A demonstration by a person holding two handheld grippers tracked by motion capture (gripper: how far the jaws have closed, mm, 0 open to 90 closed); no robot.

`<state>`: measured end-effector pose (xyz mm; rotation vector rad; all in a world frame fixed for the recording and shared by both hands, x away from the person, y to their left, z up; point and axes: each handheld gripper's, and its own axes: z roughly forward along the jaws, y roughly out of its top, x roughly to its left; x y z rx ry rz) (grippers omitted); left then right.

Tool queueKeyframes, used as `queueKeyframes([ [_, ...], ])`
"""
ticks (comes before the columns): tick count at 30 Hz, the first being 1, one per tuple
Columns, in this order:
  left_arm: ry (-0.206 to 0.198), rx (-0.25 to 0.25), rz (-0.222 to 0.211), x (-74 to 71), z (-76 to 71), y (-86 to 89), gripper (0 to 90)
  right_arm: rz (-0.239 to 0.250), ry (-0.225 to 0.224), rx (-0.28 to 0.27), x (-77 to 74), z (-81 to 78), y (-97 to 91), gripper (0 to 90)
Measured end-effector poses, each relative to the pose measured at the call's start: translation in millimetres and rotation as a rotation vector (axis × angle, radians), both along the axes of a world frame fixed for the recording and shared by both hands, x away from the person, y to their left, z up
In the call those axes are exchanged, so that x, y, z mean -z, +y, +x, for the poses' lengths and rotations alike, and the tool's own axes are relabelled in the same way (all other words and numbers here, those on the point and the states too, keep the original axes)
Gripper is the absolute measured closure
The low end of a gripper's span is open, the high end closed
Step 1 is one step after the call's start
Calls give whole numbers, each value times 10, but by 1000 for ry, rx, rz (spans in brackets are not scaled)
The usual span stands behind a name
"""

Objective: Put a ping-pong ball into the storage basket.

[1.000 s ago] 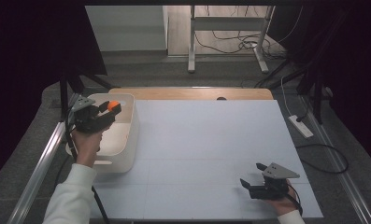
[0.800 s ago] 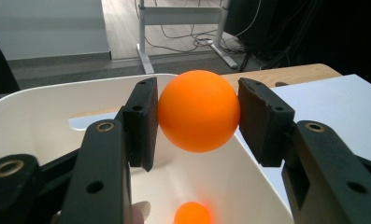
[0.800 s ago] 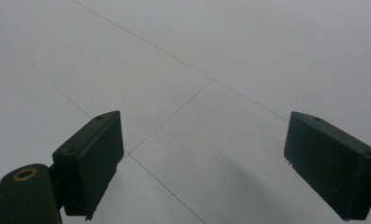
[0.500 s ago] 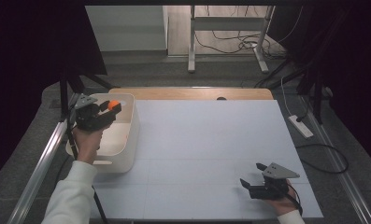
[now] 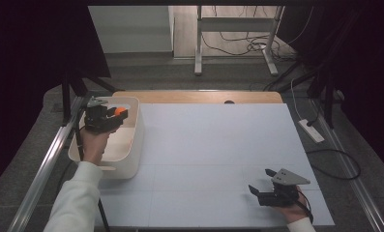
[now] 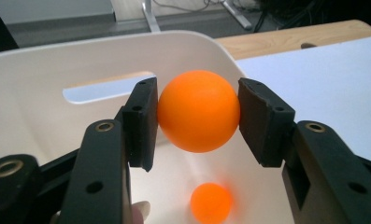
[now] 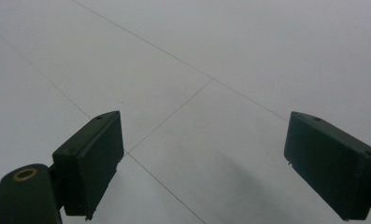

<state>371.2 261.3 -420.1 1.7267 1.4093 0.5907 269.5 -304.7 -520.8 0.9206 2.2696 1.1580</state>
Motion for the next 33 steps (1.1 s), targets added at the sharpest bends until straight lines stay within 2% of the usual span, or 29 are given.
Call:
queueKeyframes([
  [16, -7, 3, 3, -18, -15, -10, 495, 1, -2, -1, 0, 1, 3, 117],
  [17, -20, -4, 4, -25, -19, -8, 474, 0, -2, 0, 0, 0, 4, 117],
  [19, -33, -22, 0, -37, -22, -11, 340, 1, -2, -2, 0, 1, 2, 117],
  [21, -32, -30, 12, -45, -23, -21, 245, 1, -2, 0, -1, 1, 0, 117],
  [23, -35, -28, 11, -52, -31, -23, 218, 1, -2, -1, 0, 1, -1, 117],
  [29, -63, 26, -58, -107, -101, -30, 180, -1, -3, 0, 0, 1, 3, 117],
  [31, -84, 52, -89, -145, -144, -44, 177, 2, -2, -2, -1, 2, 0, 117],
  [33, -98, 78, -96, -175, -182, -68, 175, 2, -1, 0, -1, 5, -5, 117],
])
